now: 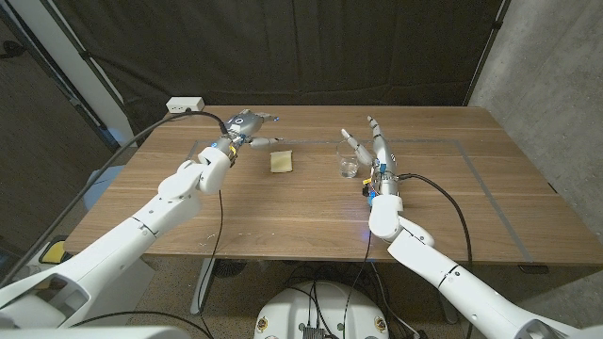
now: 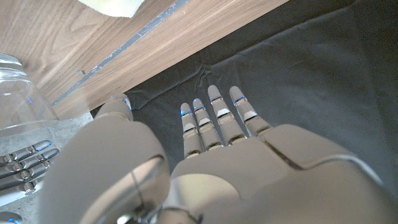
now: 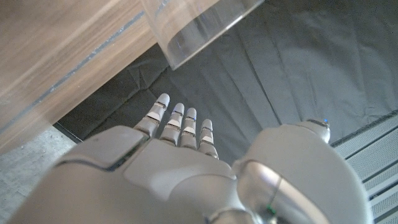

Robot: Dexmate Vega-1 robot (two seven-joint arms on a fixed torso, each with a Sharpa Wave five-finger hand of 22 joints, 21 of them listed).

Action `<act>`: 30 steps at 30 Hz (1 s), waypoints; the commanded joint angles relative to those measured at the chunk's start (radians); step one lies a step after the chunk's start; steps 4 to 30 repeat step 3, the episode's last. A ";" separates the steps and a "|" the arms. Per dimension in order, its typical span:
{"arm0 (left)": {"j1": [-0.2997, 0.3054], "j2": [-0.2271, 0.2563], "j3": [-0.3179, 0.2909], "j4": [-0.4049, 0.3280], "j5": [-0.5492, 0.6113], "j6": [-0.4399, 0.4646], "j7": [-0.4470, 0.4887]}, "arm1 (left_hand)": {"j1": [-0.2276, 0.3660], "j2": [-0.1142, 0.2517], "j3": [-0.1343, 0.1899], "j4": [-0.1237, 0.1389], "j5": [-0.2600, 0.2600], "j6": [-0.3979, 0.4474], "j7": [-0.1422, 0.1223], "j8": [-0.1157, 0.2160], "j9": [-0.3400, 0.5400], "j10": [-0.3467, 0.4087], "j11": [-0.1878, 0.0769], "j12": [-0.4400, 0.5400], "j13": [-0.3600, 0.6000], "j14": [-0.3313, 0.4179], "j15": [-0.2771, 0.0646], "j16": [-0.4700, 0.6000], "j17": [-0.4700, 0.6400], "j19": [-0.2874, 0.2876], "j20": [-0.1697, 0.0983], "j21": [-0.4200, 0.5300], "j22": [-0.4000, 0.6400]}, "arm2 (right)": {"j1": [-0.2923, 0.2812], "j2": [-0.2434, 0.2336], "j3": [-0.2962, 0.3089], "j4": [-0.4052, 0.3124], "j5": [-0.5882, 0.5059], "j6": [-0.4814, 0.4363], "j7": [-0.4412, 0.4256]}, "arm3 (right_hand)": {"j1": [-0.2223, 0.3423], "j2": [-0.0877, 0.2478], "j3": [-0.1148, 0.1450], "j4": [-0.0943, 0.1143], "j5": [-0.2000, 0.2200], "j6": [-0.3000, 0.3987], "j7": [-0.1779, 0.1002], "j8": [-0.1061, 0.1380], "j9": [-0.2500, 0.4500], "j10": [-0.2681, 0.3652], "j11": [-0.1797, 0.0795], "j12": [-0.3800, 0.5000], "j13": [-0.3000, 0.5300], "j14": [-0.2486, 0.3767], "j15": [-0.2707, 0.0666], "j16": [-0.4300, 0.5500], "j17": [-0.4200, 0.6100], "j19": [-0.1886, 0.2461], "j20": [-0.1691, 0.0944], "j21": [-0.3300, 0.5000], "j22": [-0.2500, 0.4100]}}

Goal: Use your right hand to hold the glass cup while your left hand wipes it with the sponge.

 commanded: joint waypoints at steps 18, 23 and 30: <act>0.062 0.013 -0.052 -0.012 -0.058 0.021 0.014 | 0.005 0.001 0.002 -0.001 0.005 -0.003 0.000 -0.001 0.002 -0.001 0.000 0.006 -0.001 -0.004 -0.093 0.000 -0.001 -0.005 0.006 -0.005 0.000 | 0.028 0.007 -0.010 0.001 -0.025 0.029 -0.020 | -0.005 0.009 0.002 0.010 0.006 0.020 0.000 0.003 0.001 0.014 -0.001 0.006 -0.001 0.019 -0.011 0.004 0.001 0.016 -0.010 0.005 0.003; 0.062 0.013 -0.052 -0.012 -0.058 0.021 0.014 | 0.005 0.001 0.002 -0.001 0.005 -0.003 0.000 -0.001 0.002 -0.001 0.000 0.006 -0.001 -0.004 -0.093 0.000 -0.001 -0.005 0.006 -0.005 0.000 | 0.028 0.007 -0.010 0.001 -0.025 0.029 -0.020 | -0.005 0.009 0.002 0.010 0.006 0.020 0.000 0.003 0.001 0.014 -0.001 0.006 -0.001 0.019 -0.011 0.004 0.001 0.016 -0.010 0.005 0.003; 0.062 0.013 -0.052 -0.012 -0.058 0.021 0.014 | 0.005 0.001 0.002 -0.001 0.005 -0.003 0.000 -0.001 0.002 -0.001 0.000 0.006 -0.001 -0.004 -0.093 0.000 -0.001 -0.005 0.006 -0.005 0.000 | 0.028 0.007 -0.010 0.001 -0.025 0.029 -0.020 | -0.005 0.009 0.002 0.010 0.006 0.020 0.000 0.003 0.001 0.014 -0.001 0.006 -0.001 0.019 -0.011 0.004 0.001 0.016 -0.010 0.005 0.003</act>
